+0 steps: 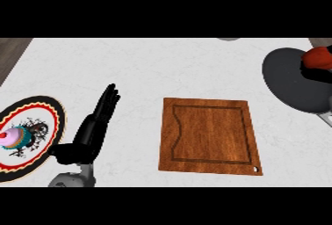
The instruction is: Pick the bell pepper from the cutting board and place it in the pan
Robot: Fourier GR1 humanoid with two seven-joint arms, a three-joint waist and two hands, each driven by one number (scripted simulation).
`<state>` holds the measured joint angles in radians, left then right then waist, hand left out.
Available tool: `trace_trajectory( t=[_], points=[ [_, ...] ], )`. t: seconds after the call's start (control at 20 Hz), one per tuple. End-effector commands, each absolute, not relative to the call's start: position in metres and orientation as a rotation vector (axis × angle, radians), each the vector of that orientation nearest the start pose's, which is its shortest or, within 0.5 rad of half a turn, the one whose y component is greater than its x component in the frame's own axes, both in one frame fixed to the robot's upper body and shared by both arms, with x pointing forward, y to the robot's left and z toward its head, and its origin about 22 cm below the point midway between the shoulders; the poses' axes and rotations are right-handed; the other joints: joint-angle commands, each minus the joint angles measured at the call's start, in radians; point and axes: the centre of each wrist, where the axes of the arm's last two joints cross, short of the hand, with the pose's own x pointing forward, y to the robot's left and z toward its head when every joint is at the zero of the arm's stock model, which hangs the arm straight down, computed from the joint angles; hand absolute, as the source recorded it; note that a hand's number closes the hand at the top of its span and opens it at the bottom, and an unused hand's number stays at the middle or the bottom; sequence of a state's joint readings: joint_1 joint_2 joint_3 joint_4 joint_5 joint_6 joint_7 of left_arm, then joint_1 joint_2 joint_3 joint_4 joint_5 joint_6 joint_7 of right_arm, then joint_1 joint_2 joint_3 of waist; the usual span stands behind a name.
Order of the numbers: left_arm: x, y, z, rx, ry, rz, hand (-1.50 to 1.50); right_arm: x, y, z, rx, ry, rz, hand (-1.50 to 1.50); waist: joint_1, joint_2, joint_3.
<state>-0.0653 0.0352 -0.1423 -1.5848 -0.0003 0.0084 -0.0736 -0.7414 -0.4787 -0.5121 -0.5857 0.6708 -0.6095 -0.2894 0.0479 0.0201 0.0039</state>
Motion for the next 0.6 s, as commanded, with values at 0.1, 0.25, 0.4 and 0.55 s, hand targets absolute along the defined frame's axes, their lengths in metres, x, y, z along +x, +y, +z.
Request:
trace_trajectory(
  t=[0.1,0.25,0.4,0.55],
  points=[
    [0.253,0.193,0.012,-0.103,-1.726,-0.166,0.00,0.374,-0.444,0.075,-1.393,-1.569,0.064,1.50,0.009,0.007,0.002],
    [0.251,0.190,0.013,-0.119,-1.729,-0.202,0.00,0.367,-0.441,0.047,-1.207,-1.245,0.286,-1.50,0.046,0.021,0.000],
    [0.258,0.186,0.023,-0.156,-1.730,-0.189,0.00,0.372,-0.443,0.058,-1.060,-1.210,0.367,-1.50,0.052,0.021,0.002],
    [0.256,0.182,0.019,-0.157,-1.722,-0.210,0.00,0.380,-0.434,0.061,-0.927,-1.267,0.317,-1.50,0.053,0.022,0.005]
  ],
)
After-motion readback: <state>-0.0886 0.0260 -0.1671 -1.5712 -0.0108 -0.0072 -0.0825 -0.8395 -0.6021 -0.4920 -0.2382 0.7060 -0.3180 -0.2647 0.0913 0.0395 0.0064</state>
